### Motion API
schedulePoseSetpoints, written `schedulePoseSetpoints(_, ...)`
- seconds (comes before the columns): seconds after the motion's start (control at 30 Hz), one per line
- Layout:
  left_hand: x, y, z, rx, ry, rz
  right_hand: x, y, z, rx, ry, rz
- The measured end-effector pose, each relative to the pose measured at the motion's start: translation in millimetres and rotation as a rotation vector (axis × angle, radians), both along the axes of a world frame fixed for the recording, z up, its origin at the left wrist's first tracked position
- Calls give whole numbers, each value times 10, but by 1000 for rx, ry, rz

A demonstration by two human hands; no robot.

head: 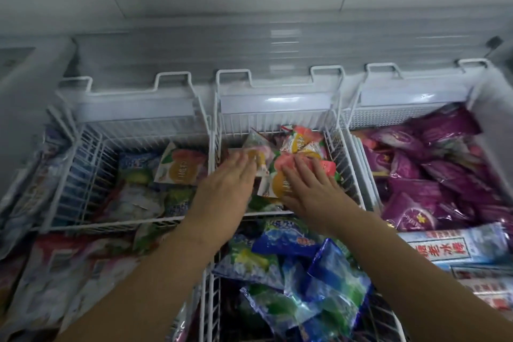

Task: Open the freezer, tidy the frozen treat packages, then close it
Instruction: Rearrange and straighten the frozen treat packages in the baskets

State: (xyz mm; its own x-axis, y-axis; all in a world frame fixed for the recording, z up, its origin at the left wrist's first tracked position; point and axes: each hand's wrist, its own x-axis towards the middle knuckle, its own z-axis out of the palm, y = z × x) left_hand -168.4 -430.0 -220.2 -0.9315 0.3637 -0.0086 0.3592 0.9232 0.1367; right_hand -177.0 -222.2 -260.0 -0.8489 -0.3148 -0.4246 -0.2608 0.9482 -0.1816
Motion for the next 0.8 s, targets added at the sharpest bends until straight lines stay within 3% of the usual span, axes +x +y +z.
schedulePoseSetpoints(0.1, 15, 60, -377, -112, -210, -93, 4, 24, -174, -21, -13, -36)
schedulePoseSetpoints(0.3, -382, 140, -698, -82, -460, -41, -257, 21, -289, 29, 18, -26)
schedulePoseSetpoints(0.47, -383, 122, -667, -130, -439, -55, -244, 19, -270, 27, -13, -16)
schedulePoseSetpoints(0.53, -277, 80, -536, -32, -423, -69, -231, 19, -180, 61, -28, -11)
schedulePoseSetpoints(0.63, -26, -99, -254, 316, -257, -59, -145, -156, 17, 41, 47, -48)
schedulePoseSetpoints(0.73, 251, -597, -77, 645, -39, 227, -42, -574, 326, -260, 283, -65)
schedulePoseSetpoints(0.8, 319, -1090, -107, 650, 12, 514, -66, -971, 472, -451, 440, 21)
